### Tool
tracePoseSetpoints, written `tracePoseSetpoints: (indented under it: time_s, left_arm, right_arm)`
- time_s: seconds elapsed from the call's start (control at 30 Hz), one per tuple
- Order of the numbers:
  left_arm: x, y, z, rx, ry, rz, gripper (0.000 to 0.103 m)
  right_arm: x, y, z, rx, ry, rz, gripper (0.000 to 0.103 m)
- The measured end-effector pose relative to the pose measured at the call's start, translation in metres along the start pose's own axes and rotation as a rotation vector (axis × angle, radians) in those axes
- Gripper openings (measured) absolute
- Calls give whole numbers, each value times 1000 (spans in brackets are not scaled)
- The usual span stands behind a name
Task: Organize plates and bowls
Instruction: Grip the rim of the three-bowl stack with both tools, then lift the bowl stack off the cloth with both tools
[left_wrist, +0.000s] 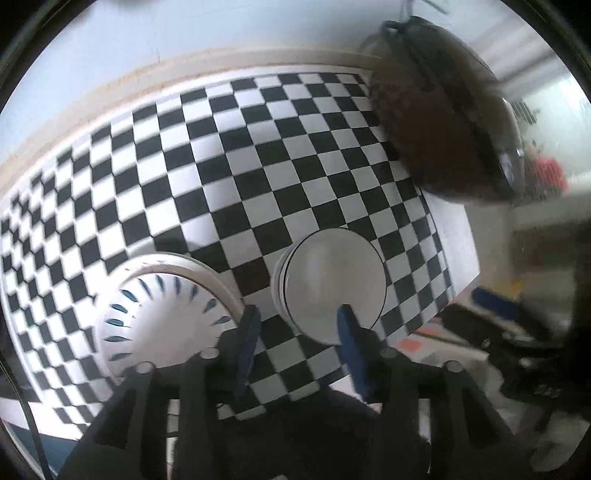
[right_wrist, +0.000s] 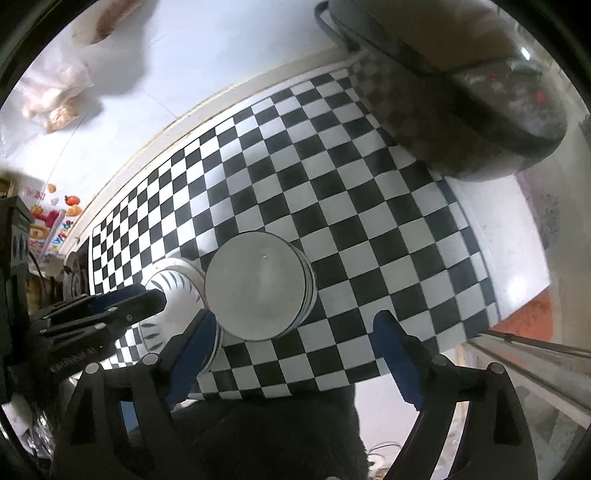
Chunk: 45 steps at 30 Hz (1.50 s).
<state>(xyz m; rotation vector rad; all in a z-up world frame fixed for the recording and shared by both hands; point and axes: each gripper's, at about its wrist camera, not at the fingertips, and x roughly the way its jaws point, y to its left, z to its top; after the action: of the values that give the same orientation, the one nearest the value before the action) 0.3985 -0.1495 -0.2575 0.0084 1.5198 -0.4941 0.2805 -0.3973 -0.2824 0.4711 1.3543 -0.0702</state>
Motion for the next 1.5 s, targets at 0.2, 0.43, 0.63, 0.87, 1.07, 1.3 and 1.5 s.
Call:
tracePoseSetpoints:
  time_s: [0.2, 0.43, 0.63, 0.87, 1.07, 1.3, 1.5]
  left_arm:
    - [35, 18, 25, -94, 81, -95, 47]
    - [86, 19, 39, -91, 202, -89, 47]
    - [112, 17, 45, -51, 248, -51, 47]
    - [139, 23, 47, -50, 313, -67, 47]
    - [152, 33, 48, -79, 340, -159, 47]
    - [154, 42, 48, -104, 316, -238, 45]
    - [146, 45, 45, -88, 289, -255, 43]
  right_arm:
    - [52, -18, 15, 39, 75, 12, 90]
    - [101, -28, 27, 65, 153, 47, 90]
    - [137, -27, 30, 72, 216, 66, 90]
    - [171, -27, 28, 97, 272, 111, 90]
    - [201, -33, 24, 159, 319, 189, 86]
    - [222, -34, 18, 258, 332, 327, 69]
    - [222, -41, 13, 279, 307, 344, 65]
